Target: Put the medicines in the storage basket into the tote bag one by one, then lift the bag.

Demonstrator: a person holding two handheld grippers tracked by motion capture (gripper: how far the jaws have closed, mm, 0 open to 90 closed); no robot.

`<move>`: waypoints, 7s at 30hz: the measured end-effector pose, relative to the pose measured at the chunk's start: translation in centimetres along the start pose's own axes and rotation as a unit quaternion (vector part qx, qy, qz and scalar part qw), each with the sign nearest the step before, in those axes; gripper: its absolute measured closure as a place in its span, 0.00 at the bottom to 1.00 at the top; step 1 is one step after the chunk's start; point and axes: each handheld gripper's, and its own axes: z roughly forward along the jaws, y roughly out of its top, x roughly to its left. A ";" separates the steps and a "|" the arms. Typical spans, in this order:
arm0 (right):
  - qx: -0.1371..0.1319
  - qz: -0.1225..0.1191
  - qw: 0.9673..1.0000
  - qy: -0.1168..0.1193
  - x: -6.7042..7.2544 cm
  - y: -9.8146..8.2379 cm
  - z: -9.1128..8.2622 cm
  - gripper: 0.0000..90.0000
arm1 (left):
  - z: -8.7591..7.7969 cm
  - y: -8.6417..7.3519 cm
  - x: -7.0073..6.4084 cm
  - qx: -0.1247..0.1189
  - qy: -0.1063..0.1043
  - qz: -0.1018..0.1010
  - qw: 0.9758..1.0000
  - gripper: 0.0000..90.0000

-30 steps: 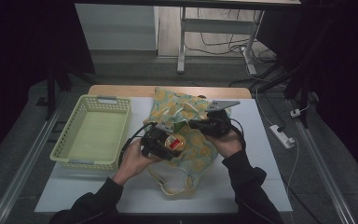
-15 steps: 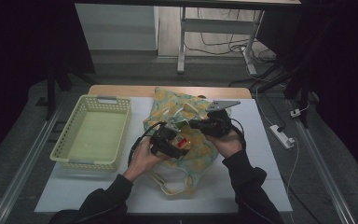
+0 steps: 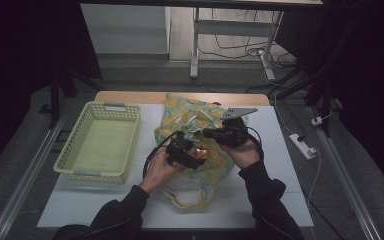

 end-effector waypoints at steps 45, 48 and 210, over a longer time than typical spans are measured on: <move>0.000 -0.001 1.000 0.001 0.1 0.0 -0.1 1.00 | -1.5 -1.1 -0.1 -0.033 -0.058 -0.034 0.997 0.03; 0.000 -0.002 1.000 0.000 0.1 0.1 -0.2 1.00 | -2.1 -1.5 0.0 -0.038 -0.074 -0.035 0.996 0.01; -0.099 -0.069 0.993 -0.005 3.7 14.5 -9.4 1.00 | -23.1 9.9 3.7 -0.157 -0.058 -0.050 0.985 1.00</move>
